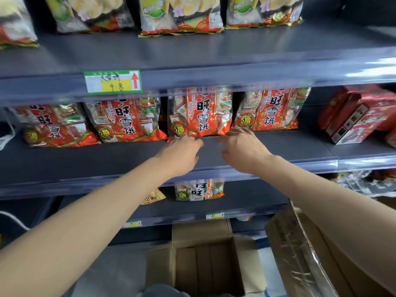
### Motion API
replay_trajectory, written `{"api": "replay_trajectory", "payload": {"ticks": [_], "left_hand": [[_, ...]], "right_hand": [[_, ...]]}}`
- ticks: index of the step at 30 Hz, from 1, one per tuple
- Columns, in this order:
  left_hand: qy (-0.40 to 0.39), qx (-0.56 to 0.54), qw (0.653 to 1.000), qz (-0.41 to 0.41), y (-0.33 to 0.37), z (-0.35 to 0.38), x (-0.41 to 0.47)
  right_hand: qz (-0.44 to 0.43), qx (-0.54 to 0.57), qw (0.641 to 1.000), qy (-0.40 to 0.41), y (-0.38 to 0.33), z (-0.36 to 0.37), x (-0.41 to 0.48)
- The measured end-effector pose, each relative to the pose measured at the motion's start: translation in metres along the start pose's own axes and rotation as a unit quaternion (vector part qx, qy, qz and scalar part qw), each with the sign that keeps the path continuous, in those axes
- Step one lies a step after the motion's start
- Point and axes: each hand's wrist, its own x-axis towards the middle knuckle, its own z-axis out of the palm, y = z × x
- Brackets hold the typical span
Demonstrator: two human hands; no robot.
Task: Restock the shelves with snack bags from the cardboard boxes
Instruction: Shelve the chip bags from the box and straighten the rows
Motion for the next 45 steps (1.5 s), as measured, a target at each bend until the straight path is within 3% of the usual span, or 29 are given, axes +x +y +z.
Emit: {"api": "replay_trajectory", "payload": {"ticks": [9, 14, 17, 22, 30, 37, 45], "left_hand": [[0.144, 0.091, 0.985, 0.028, 0.010, -0.111, -0.080], [0.201, 0.100, 0.974, 0.009, -0.015, -0.167, -0.108], [0.218, 0.091, 0.971, -0.023, -0.044, -0.191, -0.115], [0.243, 0.093, 0.963, -0.072, -0.112, -0.217, -0.122], [0.205, 0.085, 0.956, -0.191, -0.271, -0.234, -0.110], [0.175, 0.097, 0.959, -0.201, -0.369, -0.222, -0.072], [0.170, 0.068, 0.969, -0.168, -0.417, -0.210, -0.018]], "right_hand": [[-0.073, 0.028, 0.989, 0.123, -0.055, -0.113, -0.024], [-0.099, 0.039, 0.969, 0.222, -0.080, -0.167, -0.008], [-0.092, 0.027, 0.966, 0.240, -0.094, -0.191, 0.015], [-0.103, -0.012, 0.969, 0.224, -0.128, -0.213, 0.061], [-0.095, -0.033, 0.980, 0.171, -0.199, -0.222, 0.157], [-0.066, -0.039, 0.992, 0.096, -0.237, -0.207, 0.250], [-0.013, -0.012, 0.997, 0.078, -0.235, -0.202, 0.316]]}}
